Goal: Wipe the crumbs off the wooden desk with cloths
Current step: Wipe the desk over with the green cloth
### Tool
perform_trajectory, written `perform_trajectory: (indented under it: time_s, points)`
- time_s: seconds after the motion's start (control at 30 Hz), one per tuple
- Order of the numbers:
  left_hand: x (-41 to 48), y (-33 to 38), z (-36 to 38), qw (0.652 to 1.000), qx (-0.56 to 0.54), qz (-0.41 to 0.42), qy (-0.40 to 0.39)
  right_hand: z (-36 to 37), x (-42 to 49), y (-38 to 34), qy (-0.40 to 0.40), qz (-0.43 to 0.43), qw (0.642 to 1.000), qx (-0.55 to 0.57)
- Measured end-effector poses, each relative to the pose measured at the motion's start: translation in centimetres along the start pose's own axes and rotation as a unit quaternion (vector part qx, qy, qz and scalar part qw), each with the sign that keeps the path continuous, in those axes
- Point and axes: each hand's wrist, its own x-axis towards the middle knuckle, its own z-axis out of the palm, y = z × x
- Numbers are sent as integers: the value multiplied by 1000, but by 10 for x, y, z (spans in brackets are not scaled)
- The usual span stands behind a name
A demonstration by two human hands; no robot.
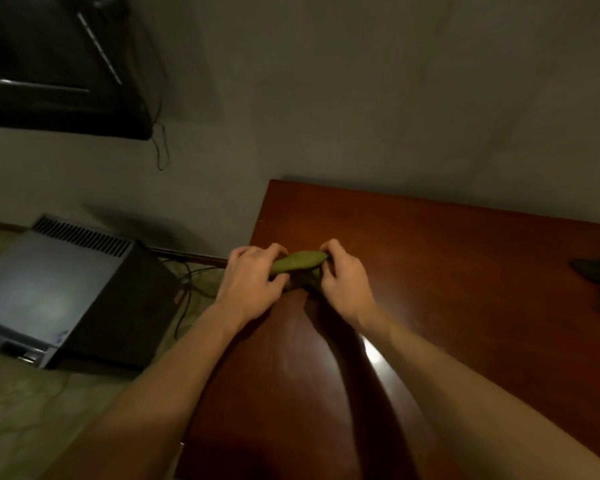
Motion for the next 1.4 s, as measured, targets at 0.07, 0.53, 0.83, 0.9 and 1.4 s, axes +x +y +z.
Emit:
perform_trajectory:
  time_s: [0.07,0.53,0.83,0.9,1.4]
  points:
    - [5,-11,-9,992,-115,-41,-32,-3,17,4,-4,29,999,34]
    - [50,-20,35,912,-332,-229,-73,-65,15,32,-15,52,957,-285]
    - [30,-9,53,993,-26,-104,41,62,-20,24,-63,-51,959,-271]
    - [26,-18,62,996,-18,-82,37,64,-7,36,-69,-38,952,-296]
    - [48,-11,90,983,47,-164,72,44,35,51,-111,0,933,-342]
